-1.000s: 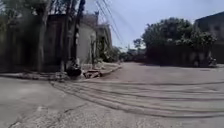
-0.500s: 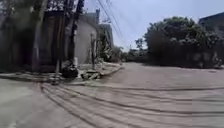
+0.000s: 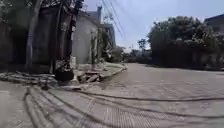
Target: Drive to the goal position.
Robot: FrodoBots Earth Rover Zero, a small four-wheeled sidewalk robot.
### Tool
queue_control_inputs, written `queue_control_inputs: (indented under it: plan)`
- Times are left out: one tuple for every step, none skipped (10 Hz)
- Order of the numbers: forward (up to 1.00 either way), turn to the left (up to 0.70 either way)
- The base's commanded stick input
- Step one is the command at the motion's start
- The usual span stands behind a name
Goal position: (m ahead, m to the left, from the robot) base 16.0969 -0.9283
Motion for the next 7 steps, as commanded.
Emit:
queue_control_inputs:
  plan:
    - [1.0,0.0]
    - [1.0,0.0]
    - [1.0,0.0]
    - [1.0,0.0]
    - [1.0,-0.19]
    - [1.0,-0.4]
    - [1.0,-0.4]
